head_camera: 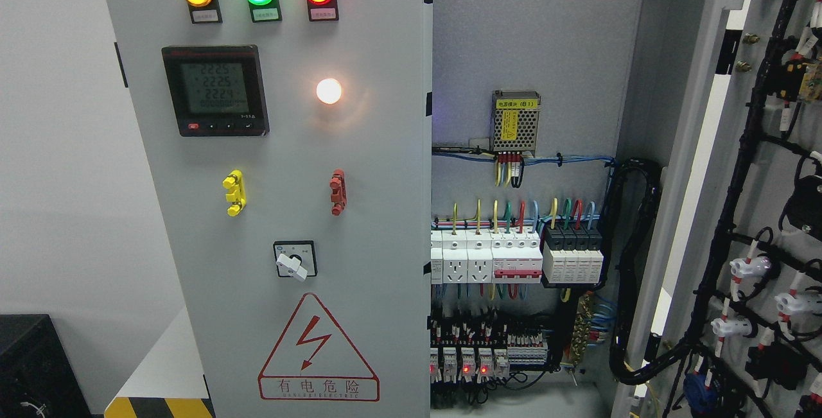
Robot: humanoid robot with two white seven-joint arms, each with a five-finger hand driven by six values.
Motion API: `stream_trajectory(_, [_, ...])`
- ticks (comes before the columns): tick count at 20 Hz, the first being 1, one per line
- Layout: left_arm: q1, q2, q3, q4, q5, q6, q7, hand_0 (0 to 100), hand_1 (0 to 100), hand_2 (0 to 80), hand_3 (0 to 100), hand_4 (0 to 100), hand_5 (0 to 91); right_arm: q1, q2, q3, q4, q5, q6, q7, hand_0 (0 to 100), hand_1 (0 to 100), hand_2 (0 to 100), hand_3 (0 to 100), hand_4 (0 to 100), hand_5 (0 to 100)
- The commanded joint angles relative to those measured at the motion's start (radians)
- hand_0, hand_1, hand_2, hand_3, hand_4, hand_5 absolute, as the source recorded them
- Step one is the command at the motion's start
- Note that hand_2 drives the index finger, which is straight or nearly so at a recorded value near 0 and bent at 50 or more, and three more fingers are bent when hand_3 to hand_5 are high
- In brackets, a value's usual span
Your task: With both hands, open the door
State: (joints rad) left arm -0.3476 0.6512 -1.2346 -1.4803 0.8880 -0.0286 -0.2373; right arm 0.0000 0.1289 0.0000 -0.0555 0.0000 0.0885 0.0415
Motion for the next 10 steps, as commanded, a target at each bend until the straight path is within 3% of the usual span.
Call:
stream_trajectory(1, [0.171,0.077,0.001,0.339,-0.034,-0.028,0.000,12,56,0.0,0,0,0.0,-0.009,0.000,0.020,0.000,0.026,0.001,0.000,10,13,0,0,0,0])
stream_trajectory(10, [0.363,-0.073,0.007,0.739,-0.027,-0.192,-0.031,12,56,0.0,0,0,0.0,-0.008,0.000,0.018,-0.001,0.026,0.001,0.000,10,13,0,0,0,0])
